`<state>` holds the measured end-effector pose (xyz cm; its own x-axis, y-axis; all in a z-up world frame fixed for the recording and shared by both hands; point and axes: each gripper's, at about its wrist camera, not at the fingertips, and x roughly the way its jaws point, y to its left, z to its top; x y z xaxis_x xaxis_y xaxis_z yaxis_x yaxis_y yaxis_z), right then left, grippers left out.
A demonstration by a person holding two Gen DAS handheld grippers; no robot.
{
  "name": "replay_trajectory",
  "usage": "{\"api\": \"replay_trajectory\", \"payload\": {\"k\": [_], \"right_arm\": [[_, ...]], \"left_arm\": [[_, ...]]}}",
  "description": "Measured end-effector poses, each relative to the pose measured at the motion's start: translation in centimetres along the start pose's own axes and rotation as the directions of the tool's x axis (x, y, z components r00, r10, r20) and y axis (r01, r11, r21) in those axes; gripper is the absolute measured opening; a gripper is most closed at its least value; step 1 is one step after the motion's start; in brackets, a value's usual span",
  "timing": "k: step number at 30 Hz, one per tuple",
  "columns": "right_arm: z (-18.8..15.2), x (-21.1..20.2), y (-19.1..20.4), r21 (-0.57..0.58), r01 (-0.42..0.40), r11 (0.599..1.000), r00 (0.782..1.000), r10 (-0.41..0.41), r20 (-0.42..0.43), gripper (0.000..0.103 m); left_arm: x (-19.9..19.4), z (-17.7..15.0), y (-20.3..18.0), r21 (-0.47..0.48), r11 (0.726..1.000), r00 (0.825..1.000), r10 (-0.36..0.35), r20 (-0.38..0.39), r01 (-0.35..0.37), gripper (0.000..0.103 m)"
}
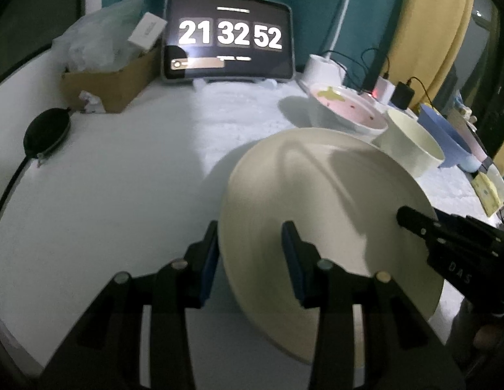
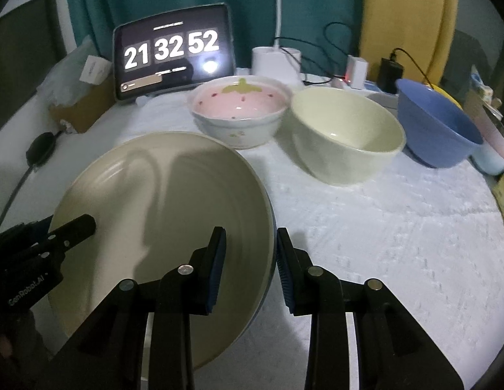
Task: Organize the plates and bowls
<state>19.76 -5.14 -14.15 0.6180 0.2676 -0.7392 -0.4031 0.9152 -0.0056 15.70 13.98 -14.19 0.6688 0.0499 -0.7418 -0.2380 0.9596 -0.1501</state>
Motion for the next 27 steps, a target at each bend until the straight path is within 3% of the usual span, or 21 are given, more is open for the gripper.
{"api": "replay_trajectory", "payload": {"k": [8, 12, 17, 22, 27], "right_arm": [[0.1, 1.7, 0.4, -0.004, -0.013, 1.0, 0.999, 0.013, -0.037, 0.034], [-0.1, 1.7, 0.2, -0.006, -0.029, 1.0, 0.999, 0.029, -0.031, 0.034], [-0.4, 1.4, -0.6, -0.008, -0.046, 0.999, 0.998, 0.045, -0.035, 0.038], [-0.5, -0.2, -1.5, 0.001, -0.051, 0.999, 0.999, 0.051, -0.001, 0.039], [-0.5, -2.0, -2.6, 0.008, -0.048, 0.999, 0.998, 0.048, 0.037, 0.039]], "left_arm": [[0.3, 0.0, -0.3, 0.049, 0.998, 0.998, 0.046, 0.036, -0.048, 0.039], [0.2, 0.1, -0.1, 0.024, 0.998, 0.998, 0.049, 0.03, -0.049, 0.04], [-1.5, 0.7, 0.1, 0.002, 0.996, 0.992, 0.091, 0.093, -0.091, 0.041], [-3.6, 1.5, -0.1, -0.019, 0.996, 0.982, 0.093, 0.162, -0.091, 0.046], [-4.5, 1.8, -1.9, 0.01, 0.996, 0.979, 0.081, 0.185, -0.084, 0.046]]}}
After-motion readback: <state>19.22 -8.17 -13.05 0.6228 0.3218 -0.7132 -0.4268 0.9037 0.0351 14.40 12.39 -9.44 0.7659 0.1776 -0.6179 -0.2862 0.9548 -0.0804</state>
